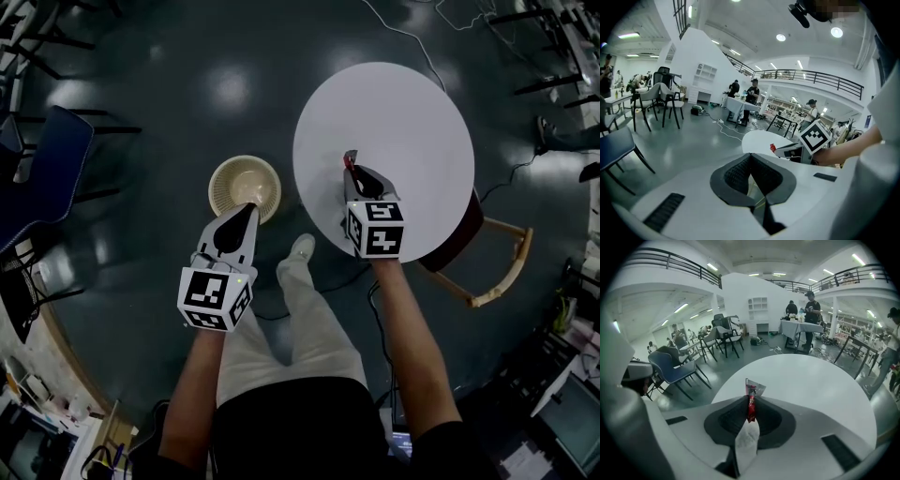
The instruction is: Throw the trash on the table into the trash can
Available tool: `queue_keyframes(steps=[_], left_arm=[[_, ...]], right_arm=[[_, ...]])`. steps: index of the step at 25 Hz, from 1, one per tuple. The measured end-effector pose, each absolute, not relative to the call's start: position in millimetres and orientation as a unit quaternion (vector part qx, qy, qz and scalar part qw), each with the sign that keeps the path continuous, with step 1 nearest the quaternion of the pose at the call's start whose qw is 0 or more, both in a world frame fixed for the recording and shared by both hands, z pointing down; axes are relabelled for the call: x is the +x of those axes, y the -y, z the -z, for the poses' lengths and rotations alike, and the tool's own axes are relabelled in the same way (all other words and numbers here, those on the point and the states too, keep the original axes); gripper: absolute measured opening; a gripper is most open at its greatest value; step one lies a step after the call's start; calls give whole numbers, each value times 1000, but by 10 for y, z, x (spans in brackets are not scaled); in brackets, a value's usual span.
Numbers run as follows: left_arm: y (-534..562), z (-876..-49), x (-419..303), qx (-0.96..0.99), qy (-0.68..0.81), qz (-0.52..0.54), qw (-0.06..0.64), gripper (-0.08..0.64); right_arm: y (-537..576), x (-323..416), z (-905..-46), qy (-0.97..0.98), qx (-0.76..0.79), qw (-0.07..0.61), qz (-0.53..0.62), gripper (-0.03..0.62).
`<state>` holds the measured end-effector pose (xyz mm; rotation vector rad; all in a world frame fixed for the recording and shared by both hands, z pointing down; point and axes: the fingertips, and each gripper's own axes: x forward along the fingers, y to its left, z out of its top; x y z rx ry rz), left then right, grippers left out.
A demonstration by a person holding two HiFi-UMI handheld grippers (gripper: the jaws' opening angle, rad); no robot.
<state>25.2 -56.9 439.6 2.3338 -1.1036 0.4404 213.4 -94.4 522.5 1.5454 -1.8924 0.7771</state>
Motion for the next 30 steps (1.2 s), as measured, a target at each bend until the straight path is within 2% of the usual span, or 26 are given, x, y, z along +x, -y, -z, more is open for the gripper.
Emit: queue_keyframes(steps=[15, 30], left_arm=[[505, -4549, -785, 826, 463, -142, 288, 8], [399, -4774, -1437, 805, 488, -142, 305, 8]], right_arm=[[1141, 915, -5269, 742, 536, 305, -265, 55], [1121, 16, -5446, 770, 495, 308, -261, 55]])
